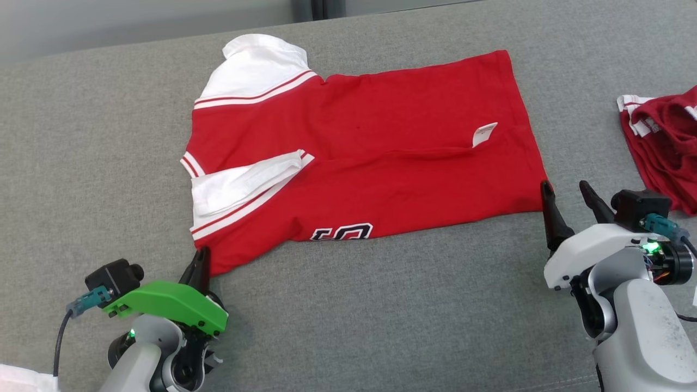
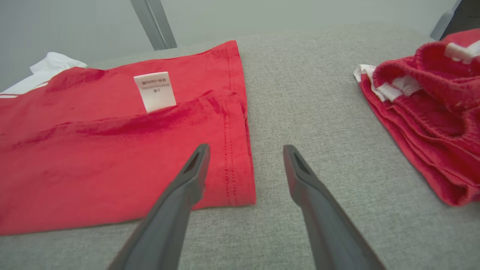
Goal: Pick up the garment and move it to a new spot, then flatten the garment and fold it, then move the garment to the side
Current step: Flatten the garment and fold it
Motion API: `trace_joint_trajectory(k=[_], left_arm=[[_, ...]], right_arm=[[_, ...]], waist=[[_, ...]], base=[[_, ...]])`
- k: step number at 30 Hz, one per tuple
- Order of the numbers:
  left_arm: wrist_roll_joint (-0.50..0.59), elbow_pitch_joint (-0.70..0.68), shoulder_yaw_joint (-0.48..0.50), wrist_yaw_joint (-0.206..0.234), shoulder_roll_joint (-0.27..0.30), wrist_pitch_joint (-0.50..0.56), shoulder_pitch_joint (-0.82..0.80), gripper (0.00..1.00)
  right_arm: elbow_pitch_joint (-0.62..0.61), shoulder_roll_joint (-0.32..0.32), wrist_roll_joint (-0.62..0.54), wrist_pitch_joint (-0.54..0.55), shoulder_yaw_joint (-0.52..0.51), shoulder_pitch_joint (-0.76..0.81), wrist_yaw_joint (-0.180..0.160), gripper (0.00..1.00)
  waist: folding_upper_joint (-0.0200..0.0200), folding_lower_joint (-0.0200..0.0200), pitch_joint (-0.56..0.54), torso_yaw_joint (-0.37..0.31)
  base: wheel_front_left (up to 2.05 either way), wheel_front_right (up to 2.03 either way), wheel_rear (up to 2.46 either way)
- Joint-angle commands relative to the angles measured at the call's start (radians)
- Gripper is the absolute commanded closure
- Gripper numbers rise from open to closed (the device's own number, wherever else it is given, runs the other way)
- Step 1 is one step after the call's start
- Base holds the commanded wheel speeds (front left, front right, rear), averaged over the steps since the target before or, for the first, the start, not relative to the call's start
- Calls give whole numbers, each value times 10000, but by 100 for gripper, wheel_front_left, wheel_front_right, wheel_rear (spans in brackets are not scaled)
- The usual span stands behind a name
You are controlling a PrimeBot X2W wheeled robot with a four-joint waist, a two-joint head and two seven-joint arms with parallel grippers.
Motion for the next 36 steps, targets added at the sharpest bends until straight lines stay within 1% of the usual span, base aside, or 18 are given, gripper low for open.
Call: trace_joint_trajectory(k=[1, 4, 7, 8, 9, 10, 11, 12, 13, 19, 24, 26, 30, 33, 36], left_arm=[[115, -18, 17, -40, 147, -41, -57, 100], [197, -126, 0, -116, 221, -109, -79, 100], [243, -235, -9, -177, 316, -123, -127, 100], [266, -268, -12, -199, 342, -126, -142, 100], [275, -306, -31, -220, 368, -141, -153, 100], [290, -343, -43, -233, 392, -142, -163, 100], [308, -380, -52, -258, 430, -137, -175, 100], [307, -407, -52, -274, 450, -139, -180, 100], [326, -455, -52, -292, 476, -152, -203, 100], [381, -731, 26, -338, 615, -252, -187, 100], [423, -1366, 80, -261, 890, -265, 175, 100], [460, -1776, 88, -187, 1072, -209, 412, 100], [371, -2811, 139, 88, 1470, -83, 1246, 100], [322, -3686, 191, 364, 1795, -4, 2092, 100], [220, -4403, 195, 661, 1983, 82, 2904, 100]], right_arm=[[288, -36, -44, 35, -70, -176, -7, 0], [1083, -33, -112, -44, -119, -473, -7, 0], [1754, -34, 103, -26, 45, -705, -7, 0], [1916, -39, 172, -6, 77, -766, -8, 20], [2102, -40, 240, 1, 127, -842, -8, 51], [2241, -40, 303, -9, 144, -910, -8, 61], [2402, -39, 354, -37, 150, -991, -8, 73], [2526, -37, 377, -66, 154, -1043, -8, 95], [2674, -36, 428, -110, 154, -1111, -8, 100], [3035, -37, 928, -504, 123, -1421, -8, 100], [2608, -36, 1337, -717, 191, -1168, -8, 100], [2224, -37, 1589, -646, 235, -891, -8, 100], [1056, -39, 2035, -356, 330, 4, -8, 100], [-111, -37, 2351, 12, 265, 1100, -8, 100], [-1205, -37, 2546, 450, 176, 2226, -8, 100]], waist=[[0, 0, 27, 81], [0, 0, 58, 218], [0, 0, 63, 311], [0, 0, 61, 324], [0, 0, 55, 336], [0, 0, 51, 342], [0, 0, 42, 347], [0, 0, 29, 348], [0, 0, 12, 348], [0, 0, -213, 311], [0, 0, -562, 268], [0, 0, -732, 257], [0, 0, -1036, 258], [0, 0, -1211, 294], [0, 0, -1309, 319]], base=[[0, 0, 0], [0, 0, 0], [0, 0, 0], [0, 0, 0], [0, 0, 0], [0, 0, 0], [0, 0, 0], [0, 0, 0], [0, 0, 0], [0, 0, 0], [0, 0, 0], [0, 0, 0], [0, 0, 0], [0, 0, 0], [0, 0, 0]])
